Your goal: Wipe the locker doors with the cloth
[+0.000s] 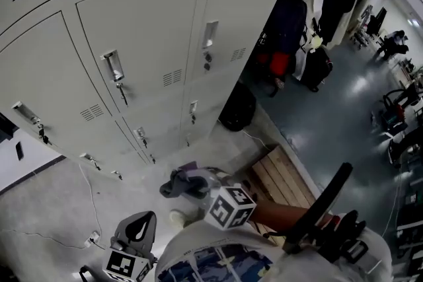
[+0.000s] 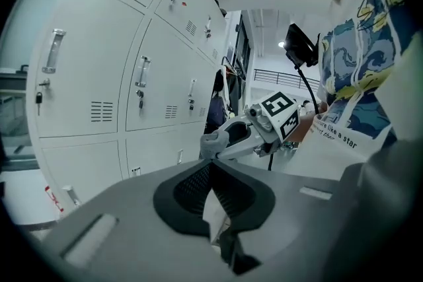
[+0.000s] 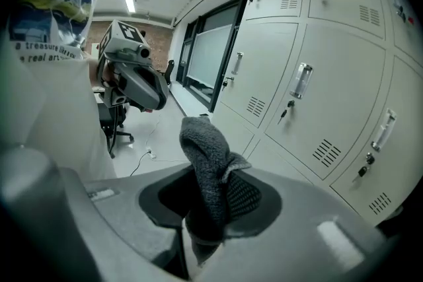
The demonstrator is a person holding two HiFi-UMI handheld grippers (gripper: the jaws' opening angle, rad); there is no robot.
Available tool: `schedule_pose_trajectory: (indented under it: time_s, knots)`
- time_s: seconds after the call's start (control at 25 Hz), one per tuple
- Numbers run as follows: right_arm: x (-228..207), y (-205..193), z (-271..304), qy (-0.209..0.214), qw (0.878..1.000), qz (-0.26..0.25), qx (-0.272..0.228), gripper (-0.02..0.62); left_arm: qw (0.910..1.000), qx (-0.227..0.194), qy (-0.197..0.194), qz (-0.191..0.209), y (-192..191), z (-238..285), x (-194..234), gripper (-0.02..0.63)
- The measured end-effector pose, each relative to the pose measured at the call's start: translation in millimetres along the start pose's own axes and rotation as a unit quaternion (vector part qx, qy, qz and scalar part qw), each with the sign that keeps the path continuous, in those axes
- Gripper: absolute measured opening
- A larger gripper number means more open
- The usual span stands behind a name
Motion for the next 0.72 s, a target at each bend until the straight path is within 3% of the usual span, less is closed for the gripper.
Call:
schedule_pose_trajectory:
  time_s: [0.4, 0.72]
  knots:
    - [28.2, -20.1, -47.1, -0.014, 1.000, -0.011, -0.015, 0.110, 0.9999, 0.011, 0.004, 0.011, -23.9, 14.4, -50.0, 0.002]
    - [83.8, -105.5, -156.1, -0.044, 0.998, 0.034, 0.006, 0.110, 0.9977, 0.022, -0.045, 0.046, -48.8, 63.7, -177.5, 0.002]
Point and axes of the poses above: the fingertips, and each gripper's own axes: z forward along the fingers, x to its left, y out of its top, the point moved 1 cm from there along -z, backward along the fingers, and after that the axes turned 8 degrees about -z, right-handed, at the moved point
